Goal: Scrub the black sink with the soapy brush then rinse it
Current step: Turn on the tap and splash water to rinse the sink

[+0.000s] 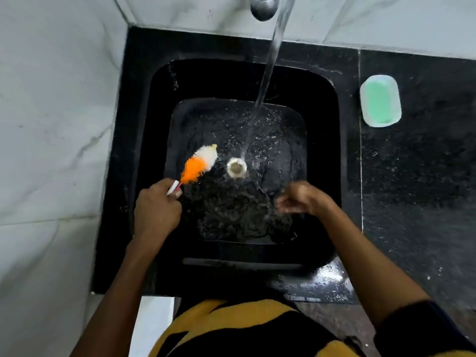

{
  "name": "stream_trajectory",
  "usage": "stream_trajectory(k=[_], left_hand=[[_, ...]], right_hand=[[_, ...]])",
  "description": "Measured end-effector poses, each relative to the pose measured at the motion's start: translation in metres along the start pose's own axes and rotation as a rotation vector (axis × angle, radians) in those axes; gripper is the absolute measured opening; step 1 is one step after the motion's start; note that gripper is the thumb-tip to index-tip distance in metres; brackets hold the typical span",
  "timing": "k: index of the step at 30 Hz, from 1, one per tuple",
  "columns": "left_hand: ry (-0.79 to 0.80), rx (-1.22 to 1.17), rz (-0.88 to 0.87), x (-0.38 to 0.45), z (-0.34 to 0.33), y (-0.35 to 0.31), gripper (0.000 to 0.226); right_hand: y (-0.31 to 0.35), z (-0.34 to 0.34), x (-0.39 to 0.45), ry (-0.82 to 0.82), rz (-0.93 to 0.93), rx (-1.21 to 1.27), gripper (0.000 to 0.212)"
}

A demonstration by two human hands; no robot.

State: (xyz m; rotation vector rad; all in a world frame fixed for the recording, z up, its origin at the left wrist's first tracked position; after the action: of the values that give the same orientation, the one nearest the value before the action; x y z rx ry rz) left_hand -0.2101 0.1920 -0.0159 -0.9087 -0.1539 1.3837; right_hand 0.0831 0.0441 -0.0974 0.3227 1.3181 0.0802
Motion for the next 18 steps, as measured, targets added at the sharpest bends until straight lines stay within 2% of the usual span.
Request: stream_trajectory(k=[2,3,5,6,8,10,12,14,18], left_hand=[[0.002,-0.002,0.011,0.001,0.001,-0.001,0.012],[0.004,-0.003,0.016,0.001,0.001,-0.001,0.013],[0.009,0.002,0.018,0.0,0.001,-0.003,0.013],[0.01,0.004,0.02,0.0,0.001,-0.004,0.013],[0.007,0.001,0.034,-0.001,0.001,-0.009,0.013],[0.012,-0.001,0.05,-0.002,0.001,-0.012,0.013],[0.009,-0.001,0.049,-0.003,0.002,-0.013,0.014],[0.005,0.007,0.042,-0.004,0.003,-0.015,0.016],[0.005,0.012,0.024,-0.007,0.004,-0.018,0.021]], right_hand=[[-0.014,0.028,-0.017,-0.419,0.032,0.038,0.018],[-0.014,0.035,-0.023,-0.569,0.085,-0.036,0.018],[0.0,0.029,-0.03,-0.644,0.201,-0.073,0.011],[0.011,0.018,-0.031,-0.593,0.233,0.038,0.019],[0.037,-0.01,-0.02,-0.344,0.254,0.41,0.026],[0.069,-0.032,-0.013,-0.056,0.174,0.755,0.032],[0.096,-0.049,-0.002,0.134,0.074,1.049,0.035],[0.116,-0.063,0.006,0.201,0.018,1.223,0.039],[0.141,-0.076,0.021,0.306,-0.03,1.311,0.038]])
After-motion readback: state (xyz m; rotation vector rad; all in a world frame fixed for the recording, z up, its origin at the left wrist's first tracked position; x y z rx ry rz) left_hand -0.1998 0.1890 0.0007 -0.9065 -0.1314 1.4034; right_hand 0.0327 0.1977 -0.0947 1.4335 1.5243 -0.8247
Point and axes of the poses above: each hand's wrist, its own x-axis towards the middle knuckle, its own z-axis out of the back of the hand, y = z × x, the point moved 2 cm from there along x, towards the middle knuckle, and after that the axes turned 10 degrees about -x, right-handed, at the moved point
